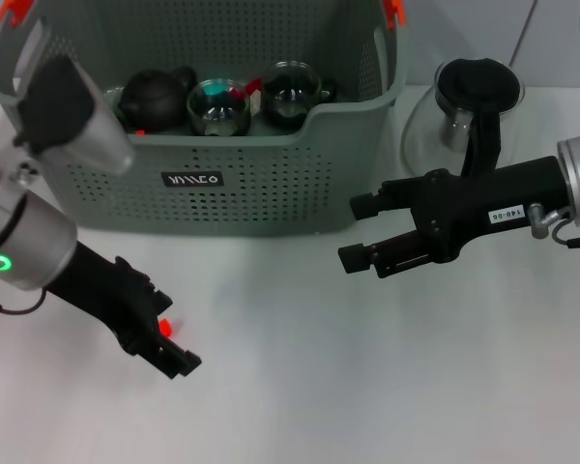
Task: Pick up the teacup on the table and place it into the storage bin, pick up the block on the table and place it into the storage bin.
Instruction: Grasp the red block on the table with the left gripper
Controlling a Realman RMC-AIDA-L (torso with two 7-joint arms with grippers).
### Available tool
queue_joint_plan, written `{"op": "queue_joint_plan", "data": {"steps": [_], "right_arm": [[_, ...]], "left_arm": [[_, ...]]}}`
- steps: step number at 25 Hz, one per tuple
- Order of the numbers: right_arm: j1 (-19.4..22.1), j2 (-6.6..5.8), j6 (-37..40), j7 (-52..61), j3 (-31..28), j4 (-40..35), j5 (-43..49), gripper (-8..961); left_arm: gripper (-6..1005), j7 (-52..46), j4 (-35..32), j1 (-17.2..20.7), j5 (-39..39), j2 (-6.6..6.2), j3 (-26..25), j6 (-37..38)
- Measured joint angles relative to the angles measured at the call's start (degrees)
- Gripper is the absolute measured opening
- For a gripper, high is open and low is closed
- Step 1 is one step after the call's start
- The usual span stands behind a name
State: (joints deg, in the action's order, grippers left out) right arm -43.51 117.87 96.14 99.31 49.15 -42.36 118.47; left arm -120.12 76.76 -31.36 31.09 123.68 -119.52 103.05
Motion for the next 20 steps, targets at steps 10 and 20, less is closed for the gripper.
{"op": "queue_joint_plan", "data": {"steps": [10,20], "right_arm": [[0.5,0.1,0.0,0.0,-0.2,0.0,0.0,945],[0.5,0.07,-0.1,0.0,-0.4,0.0,0.0,945]], "left_arm": [[937,-1.5,-4.4,-0.1,-6.7,0.55,7.1,-9.3],[932,-1.9,-8.5,-1.6,-9.2,0.45,7.9,-14.1]]}}
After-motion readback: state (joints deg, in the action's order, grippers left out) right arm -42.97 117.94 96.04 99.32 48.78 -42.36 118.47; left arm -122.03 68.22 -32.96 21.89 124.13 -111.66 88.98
